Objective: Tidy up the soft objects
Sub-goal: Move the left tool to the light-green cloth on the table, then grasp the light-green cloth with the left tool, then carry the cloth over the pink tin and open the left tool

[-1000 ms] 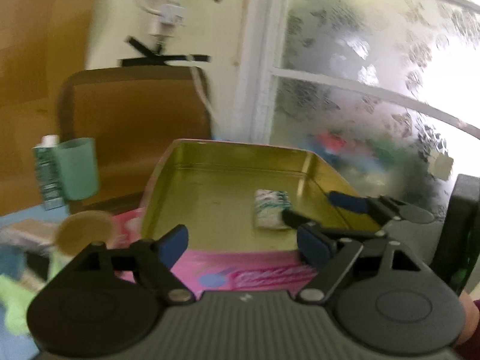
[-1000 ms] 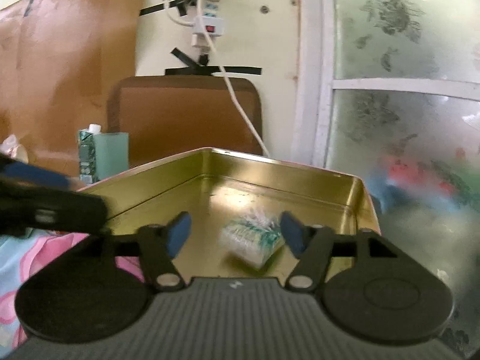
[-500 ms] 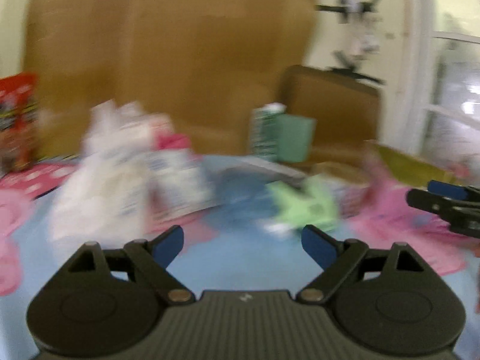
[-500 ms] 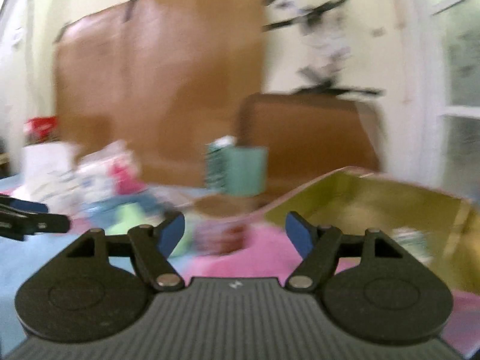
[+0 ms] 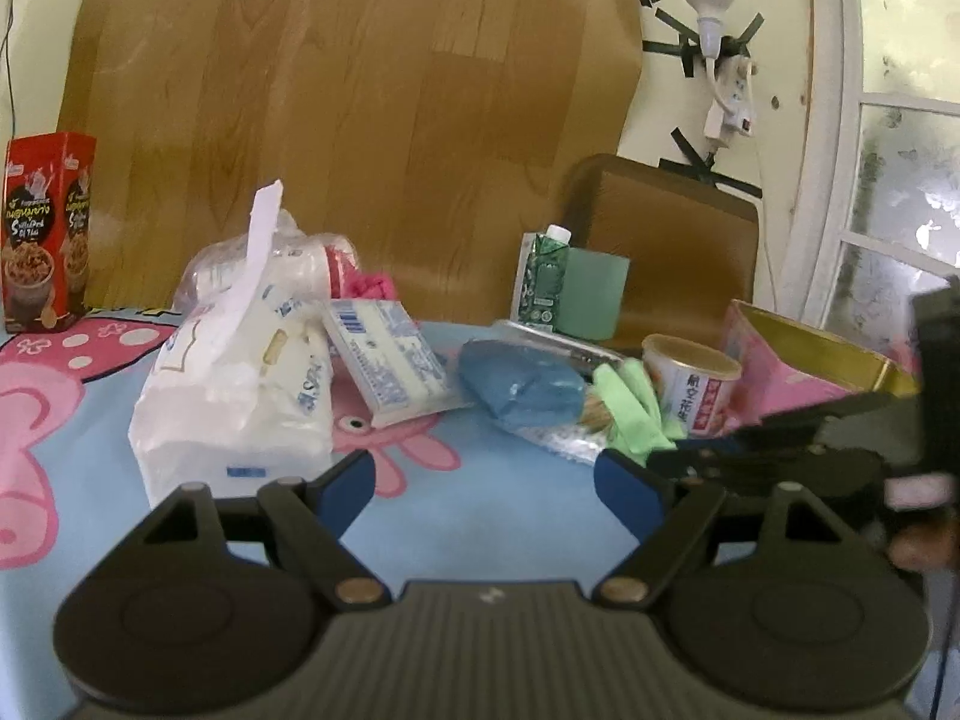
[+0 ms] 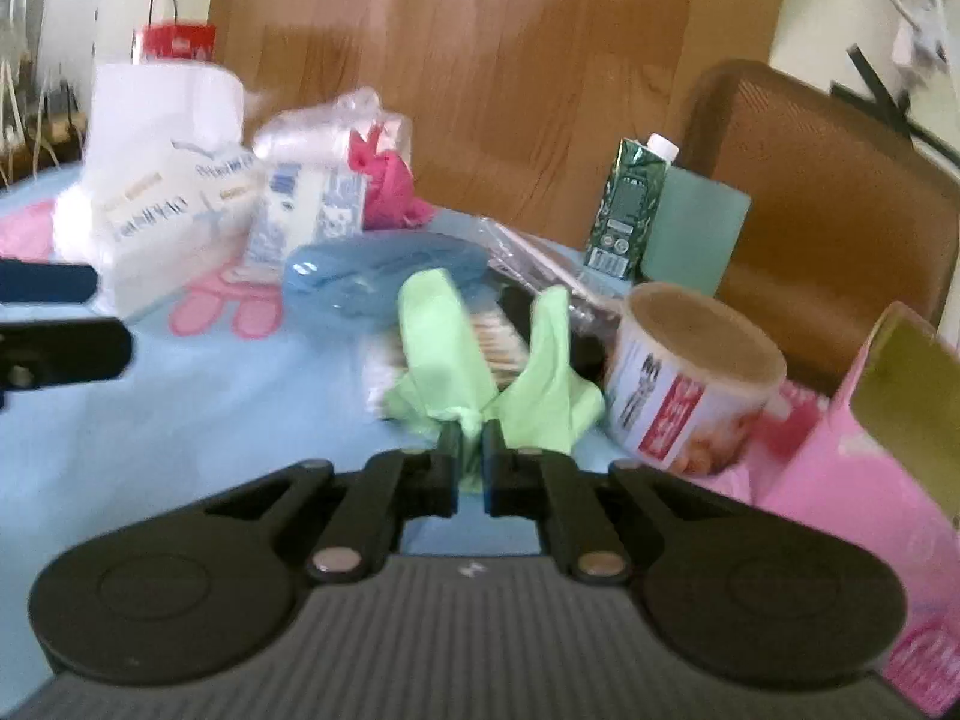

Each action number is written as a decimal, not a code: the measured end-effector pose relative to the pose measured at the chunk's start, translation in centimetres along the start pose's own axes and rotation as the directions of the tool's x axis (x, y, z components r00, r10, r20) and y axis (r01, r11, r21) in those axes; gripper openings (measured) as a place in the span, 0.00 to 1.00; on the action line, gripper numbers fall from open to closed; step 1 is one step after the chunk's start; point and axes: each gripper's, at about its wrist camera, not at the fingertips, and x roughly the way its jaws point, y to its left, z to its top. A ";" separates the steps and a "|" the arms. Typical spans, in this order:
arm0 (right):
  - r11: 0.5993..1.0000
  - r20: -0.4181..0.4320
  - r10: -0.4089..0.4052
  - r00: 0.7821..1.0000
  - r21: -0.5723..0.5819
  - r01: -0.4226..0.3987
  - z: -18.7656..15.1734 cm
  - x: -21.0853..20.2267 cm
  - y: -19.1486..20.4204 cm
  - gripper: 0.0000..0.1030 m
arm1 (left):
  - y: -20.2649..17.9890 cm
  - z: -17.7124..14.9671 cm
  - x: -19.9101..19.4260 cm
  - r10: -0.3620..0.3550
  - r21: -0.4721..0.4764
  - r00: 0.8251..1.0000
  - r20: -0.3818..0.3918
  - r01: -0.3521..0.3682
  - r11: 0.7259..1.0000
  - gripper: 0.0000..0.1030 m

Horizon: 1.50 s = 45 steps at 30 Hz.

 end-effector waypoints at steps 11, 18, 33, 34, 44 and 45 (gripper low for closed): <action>0.978 0.006 0.206 0.979 -0.021 -0.206 -5.0 -7.0 4.3 0.25 | 0.9 0.3 0.3 -0.064 -0.113 0.995 -0.078 0.055 0.992 0.79; 0.981 0.011 0.196 0.981 -0.009 -0.195 -4.9 -6.1 3.5 0.58 | -0.9 0.3 -0.5 -0.179 -0.166 0.961 -0.210 0.146 0.975 0.67; 0.989 0.217 0.077 0.973 0.104 -0.102 -5.7 -8.3 -1.7 0.17 | -10.7 3.2 3.2 -0.309 -0.042 0.908 -0.285 0.310 0.950 0.36; 0.991 0.244 0.033 0.969 0.115 -0.063 -5.7 -8.9 -2.5 0.17 | -11.8 3.9 3.7 -0.326 -0.022 0.904 -0.276 0.333 0.943 0.36; 0.907 0.240 -0.325 0.915 0.355 0.229 -6.4 -11.2 -13.6 0.17 | -24.6 7.4 10.1 -0.411 0.148 0.878 -0.246 0.454 0.879 0.43; 0.892 0.216 -0.348 0.912 0.377 0.251 -6.5 -11.0 -14.5 0.22 | -25.1 7.3 10.7 -0.397 0.151 0.883 -0.249 0.441 0.885 0.48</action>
